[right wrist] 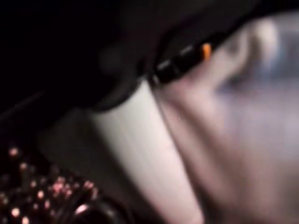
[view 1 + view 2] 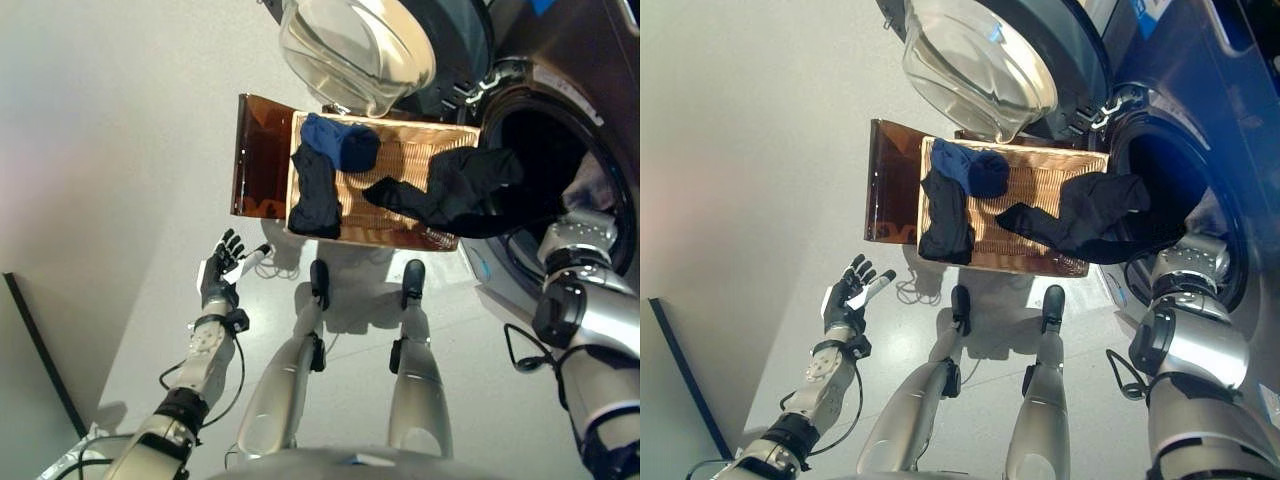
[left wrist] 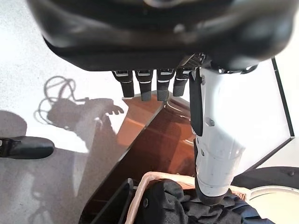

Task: Pick up the clothes and place them into the washing machine

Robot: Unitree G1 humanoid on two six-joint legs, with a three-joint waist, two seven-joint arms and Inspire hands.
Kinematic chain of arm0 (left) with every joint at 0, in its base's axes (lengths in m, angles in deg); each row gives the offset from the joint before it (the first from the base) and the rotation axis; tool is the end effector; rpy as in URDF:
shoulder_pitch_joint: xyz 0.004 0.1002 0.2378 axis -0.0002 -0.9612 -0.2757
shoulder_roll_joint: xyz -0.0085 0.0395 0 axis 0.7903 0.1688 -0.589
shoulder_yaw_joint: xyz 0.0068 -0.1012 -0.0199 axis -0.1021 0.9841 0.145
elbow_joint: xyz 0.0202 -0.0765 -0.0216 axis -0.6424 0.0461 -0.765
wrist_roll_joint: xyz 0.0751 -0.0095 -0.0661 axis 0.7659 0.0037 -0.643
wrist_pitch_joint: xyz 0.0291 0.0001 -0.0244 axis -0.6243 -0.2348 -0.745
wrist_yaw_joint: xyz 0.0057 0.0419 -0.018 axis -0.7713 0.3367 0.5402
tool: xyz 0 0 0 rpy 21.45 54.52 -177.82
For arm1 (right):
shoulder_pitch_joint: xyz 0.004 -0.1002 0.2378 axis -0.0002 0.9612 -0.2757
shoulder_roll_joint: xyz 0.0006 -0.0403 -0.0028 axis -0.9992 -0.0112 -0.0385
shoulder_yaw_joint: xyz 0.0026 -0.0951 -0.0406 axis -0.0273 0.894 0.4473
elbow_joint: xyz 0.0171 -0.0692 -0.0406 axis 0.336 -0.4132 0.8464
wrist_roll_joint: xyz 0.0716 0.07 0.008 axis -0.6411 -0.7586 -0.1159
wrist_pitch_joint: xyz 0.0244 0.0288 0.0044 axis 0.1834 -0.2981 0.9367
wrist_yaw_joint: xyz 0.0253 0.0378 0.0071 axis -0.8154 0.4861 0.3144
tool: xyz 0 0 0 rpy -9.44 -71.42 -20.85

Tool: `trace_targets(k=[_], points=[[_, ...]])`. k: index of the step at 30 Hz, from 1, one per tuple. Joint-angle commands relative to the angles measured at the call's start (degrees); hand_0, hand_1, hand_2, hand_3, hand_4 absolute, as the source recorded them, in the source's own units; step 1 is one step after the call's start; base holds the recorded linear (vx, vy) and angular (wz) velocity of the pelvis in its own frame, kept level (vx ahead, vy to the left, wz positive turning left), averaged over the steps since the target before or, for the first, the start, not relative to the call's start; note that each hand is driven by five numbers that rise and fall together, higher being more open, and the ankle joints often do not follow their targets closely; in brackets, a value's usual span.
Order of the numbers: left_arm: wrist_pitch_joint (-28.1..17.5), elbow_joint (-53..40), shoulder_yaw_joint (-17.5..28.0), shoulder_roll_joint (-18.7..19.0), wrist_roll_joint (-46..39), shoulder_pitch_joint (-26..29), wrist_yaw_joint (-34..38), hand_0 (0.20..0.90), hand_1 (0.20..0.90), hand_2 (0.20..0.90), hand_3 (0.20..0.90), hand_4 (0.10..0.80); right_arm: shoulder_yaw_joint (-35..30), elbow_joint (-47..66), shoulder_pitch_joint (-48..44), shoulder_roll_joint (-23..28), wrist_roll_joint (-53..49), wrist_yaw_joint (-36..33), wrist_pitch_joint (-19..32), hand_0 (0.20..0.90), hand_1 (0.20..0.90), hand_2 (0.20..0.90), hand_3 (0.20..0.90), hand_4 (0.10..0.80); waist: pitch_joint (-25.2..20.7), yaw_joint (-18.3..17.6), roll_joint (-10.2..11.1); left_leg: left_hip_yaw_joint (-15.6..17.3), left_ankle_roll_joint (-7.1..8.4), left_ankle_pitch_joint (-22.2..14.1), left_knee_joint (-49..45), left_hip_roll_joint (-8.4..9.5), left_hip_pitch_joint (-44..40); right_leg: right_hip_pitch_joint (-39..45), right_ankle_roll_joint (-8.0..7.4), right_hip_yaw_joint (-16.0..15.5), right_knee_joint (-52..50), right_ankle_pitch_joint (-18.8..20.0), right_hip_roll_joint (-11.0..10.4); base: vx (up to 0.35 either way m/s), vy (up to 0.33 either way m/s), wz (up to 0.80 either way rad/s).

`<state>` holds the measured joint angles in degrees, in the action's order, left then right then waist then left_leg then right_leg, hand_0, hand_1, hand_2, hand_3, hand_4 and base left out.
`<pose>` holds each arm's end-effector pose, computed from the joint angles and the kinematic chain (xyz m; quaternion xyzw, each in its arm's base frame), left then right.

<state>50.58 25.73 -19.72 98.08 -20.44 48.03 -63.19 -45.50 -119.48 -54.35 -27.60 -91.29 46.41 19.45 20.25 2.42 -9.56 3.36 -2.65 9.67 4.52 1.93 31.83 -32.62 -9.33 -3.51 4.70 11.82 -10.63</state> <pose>0.2156 0.1726 -0.0188 -0.1205 0.1077 0.1082 0.9809 0.3073 -0.3388 0.1547 0.5839 -0.1182 -0.5495 0.5858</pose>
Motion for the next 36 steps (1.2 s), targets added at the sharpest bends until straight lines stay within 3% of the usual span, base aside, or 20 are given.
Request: trace_targets(k=[1, 7, 11, 13, 15, 16, 17, 22, 36], points=[[-3.67, -1.34, 3.26, 1.75, -1.01, -2.77, 0.27, 0.900, 0.900, 0.900, 0.900, 0.800, 5.36, 4.30, 0.06, 8.27, 2.73, 2.82, 7.32, 0.900, 0.900, 0.900, 0.900, 0.800, -3.61, -0.51, 1.31, 0.06, 6.34, -3.84, 0.32, -0.15, -2.68, 2.68, 1.19, -1.11, 0.01, -0.95, 1.00, -0.003, 0.016, -0.04], [-3.30, 0.49, 3.11, 0.74, -2.39, -1.72, -0.12, 0.900, 0.900, 0.900, 0.900, 0.800, 4.13, 7.55, 1.97, 1.53, -2.40, 6.17, 9.36, 0.900, 0.900, 0.900, 0.900, 0.800, -3.72, -0.83, 2.13, 0.40, 6.38, -4.26, -0.61, -0.27, -2.90, 3.30, 1.26, -1.15, 0.16, -0.89, 1.00, 0.000, 0.000, 0.00], [-3.51, 0.53, 3.99, 0.52, -2.89, -1.62, -0.22, 0.900, 0.900, 0.900, 0.900, 0.800, 6.54, 11.12, 5.04, -3.66, 0.79, 6.83, 8.31, 0.900, 0.900, 0.900, 0.900, 0.800, -3.64, -1.10, 2.73, 0.60, 6.30, -4.58, -1.36, -0.25, -3.07, 3.67, 1.39, -1.03, -0.09, -0.89, 0.89, 0.000, 0.000, 0.00], [-3.70, 0.39, 4.59, 0.70, -2.34, -1.94, -0.20, 0.900, 0.900, 0.900, 0.900, 0.800, 9.46, 11.59, 7.42, -3.59, 7.98, 6.85, 4.76, 0.900, 0.900, 0.900, 0.900, 0.800, -3.36, -1.25, 3.16, 0.63, 6.24, -4.75, -1.71, -0.24, -3.24, 3.95, 1.50, -1.06, -0.24, -0.97, 0.92, 0.000, 0.000, 0.00], [-4.46, -0.33, 5.77, 1.24, -1.10, -2.42, 0.03, 0.900, 0.900, 0.900, 0.900, 0.800, 14.85, 13.93, 11.12, -4.27, 21.34, 5.02, 1.10, 0.900, 0.900, 0.900, 0.900, 0.800, -2.92, -1.46, 3.49, 0.76, 6.19, -4.99, -2.26, -0.31, -3.33, 4.19, 1.57, -1.03, -0.48, -1.09, 0.95, -0.038, -0.014, 0.01], [-5.14, -1.25, 6.98, 1.74, 0.85, -2.76, 0.52, 0.900, 0.900, 0.900, 0.900, 0.800, 18.90, 17.80, 14.97, -4.65, 34.47, 2.91, -1.66, 0.900, 0.900, 0.900, 0.900, 0.800, -2.52, -1.71, 3.85, 0.75, 6.12, -4.83, -2.62, -0.36, -3.16, 4.14, 1.63, -1.08, -0.71, -0.95, 0.90, -0.053, -0.009, 0.02], [-5.12, -1.30, 7.02, 1.74, 0.91, -2.82, 0.57, 0.900, 0.900, 0.900, 0.900, 0.800, 18.87, 18.16, 15.08, -4.83, 34.81, 2.53, -1.79, 0.900, 0.900, 0.900, 0.900, 0.800, -2.70, -1.79, 3.90, 0.73, 6.08, -4.58, -2.61, -0.28, -2.85, 3.88, 1.64, -1.09, -0.65, -0.74, 0.82, -0.041, -0.020, 0.03], [-6.88, -0.99, 10.25, 1.81, 5.38, -2.50, 1.53, 0.900, 0.900, 0.900, 0.900, 0.800, 26.38, 23.63, 22.75, -5.03, 60.92, 0.49, -8.18, 0.900, 0.900, 0.900, 0.900, 0.800, -2.33, -1.99, 4.79, 0.24, 5.92, -4.46, -3.51, -0.37, -2.45, 4.13, 1.61, -1.67, -1.01, -0.78, 0.84, -0.022, -0.036, 0.10], [-7.20, -1.71, 13.35, 1.15, 9.43, -2.01, 2.09, 0.900, 0.900, 0.900, 0.900, 0.800, 38.21, 23.64, 23.84, -3.25, 95.25, -0.70, -18.86, 0.900, 0.900, 0.900, 0.900, 0.800, -2.44, -1.30, 5.85, -0.46, 5.72, -4.06, -4.09, -0.35, -1.41, 3.49, 1.61, -1.90, -1.41, -0.70, 0.97, -0.004, -0.011, 0.02]])
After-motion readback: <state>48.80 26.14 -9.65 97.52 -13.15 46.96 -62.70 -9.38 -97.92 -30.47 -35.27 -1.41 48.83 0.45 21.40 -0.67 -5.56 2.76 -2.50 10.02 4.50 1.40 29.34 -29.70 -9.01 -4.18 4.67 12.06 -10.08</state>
